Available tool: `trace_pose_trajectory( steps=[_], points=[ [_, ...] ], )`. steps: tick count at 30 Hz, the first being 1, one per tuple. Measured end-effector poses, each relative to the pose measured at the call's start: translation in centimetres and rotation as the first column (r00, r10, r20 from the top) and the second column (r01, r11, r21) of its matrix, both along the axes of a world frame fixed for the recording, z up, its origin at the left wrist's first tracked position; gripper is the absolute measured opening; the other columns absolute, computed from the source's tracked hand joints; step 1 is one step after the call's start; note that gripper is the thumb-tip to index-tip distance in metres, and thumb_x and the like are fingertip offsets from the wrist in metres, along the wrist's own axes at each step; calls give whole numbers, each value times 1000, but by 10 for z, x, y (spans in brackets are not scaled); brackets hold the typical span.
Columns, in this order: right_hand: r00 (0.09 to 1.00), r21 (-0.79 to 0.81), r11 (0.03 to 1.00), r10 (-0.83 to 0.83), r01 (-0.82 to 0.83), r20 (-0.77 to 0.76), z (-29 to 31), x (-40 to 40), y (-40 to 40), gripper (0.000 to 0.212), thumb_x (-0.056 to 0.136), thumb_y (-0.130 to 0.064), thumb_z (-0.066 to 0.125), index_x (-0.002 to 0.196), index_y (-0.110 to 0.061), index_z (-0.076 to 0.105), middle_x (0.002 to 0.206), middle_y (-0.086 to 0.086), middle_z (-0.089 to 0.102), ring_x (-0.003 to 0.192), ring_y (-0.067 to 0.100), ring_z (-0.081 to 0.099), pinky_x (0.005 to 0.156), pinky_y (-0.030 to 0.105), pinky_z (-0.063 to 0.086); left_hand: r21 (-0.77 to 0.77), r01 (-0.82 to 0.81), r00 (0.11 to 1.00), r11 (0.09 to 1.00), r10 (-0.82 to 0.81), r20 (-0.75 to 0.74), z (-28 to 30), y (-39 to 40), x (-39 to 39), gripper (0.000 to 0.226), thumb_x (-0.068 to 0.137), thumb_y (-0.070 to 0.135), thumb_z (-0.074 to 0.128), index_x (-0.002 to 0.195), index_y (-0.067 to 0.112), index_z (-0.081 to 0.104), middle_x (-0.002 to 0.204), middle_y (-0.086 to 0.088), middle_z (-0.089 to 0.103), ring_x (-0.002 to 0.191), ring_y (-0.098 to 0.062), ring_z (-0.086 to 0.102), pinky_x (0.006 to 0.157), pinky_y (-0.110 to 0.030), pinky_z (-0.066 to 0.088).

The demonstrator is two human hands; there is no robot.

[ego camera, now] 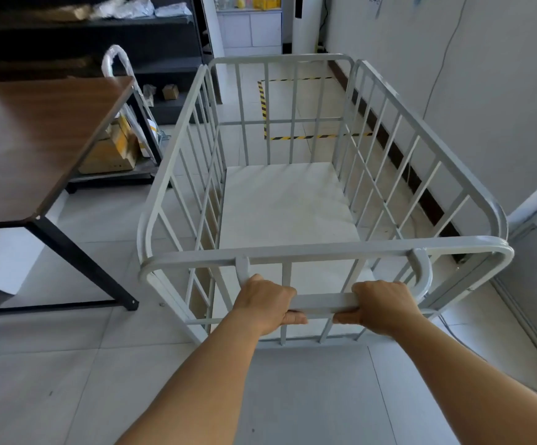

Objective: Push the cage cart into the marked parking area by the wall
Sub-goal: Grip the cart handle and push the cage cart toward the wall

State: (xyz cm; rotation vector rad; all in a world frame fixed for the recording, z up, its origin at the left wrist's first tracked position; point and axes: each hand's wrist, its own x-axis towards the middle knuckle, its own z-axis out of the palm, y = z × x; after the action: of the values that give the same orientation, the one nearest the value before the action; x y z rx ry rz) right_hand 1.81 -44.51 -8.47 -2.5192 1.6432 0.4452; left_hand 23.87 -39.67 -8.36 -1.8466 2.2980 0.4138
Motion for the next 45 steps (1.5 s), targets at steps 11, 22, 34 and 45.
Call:
trace_pose_trajectory(
  steps=[11, 22, 34, 45],
  points=[
    [999, 11, 999, -42, 42, 7, 0, 93, -50, 60, 71, -84, 46, 89, -27, 53, 74, -12, 53, 77, 11, 60, 78, 29, 46, 34, 62, 998, 997, -61, -29, 4, -62, 95, 55, 86, 66, 47, 100, 15, 59, 84, -3, 66, 88, -27, 54, 81, -33, 38],
    [997, 1, 997, -80, 80, 23, 0, 184, -136, 60, 72, -82, 49, 89, -25, 53, 77, -8, 53, 73, 15, 52, 68, 28, 40, 96, 23, 999, 995, -20, -31, 3, -157, 188, 47, 83, 69, 50, 96, 24, 56, 75, 7, 55, 92, -23, 44, 86, -34, 39],
    [991, -13, 992, -128, 128, 39, 1, 283, -230, 59, 73, -82, 48, 85, -25, 49, 78, -8, 54, 78, 17, 58, 70, 29, 39, 150, 65, 998, 987, -65, -3, 7, -267, 285, 39, 84, 66, 52, 85, 26, 52, 69, 11, 46, 88, -20, 41, 86, -33, 39],
    [984, -32, 983, -181, 181, 6, 2, 358, -308, 60, 73, -83, 46, 88, -25, 52, 80, -8, 57, 81, 15, 61, 69, 28, 42, 54, 256, 962, 965, -260, 79, 7, -363, 360, 53, 87, 66, 46, 96, 15, 57, 87, -2, 67, 82, -25, 58, 88, -34, 35]
  ],
)
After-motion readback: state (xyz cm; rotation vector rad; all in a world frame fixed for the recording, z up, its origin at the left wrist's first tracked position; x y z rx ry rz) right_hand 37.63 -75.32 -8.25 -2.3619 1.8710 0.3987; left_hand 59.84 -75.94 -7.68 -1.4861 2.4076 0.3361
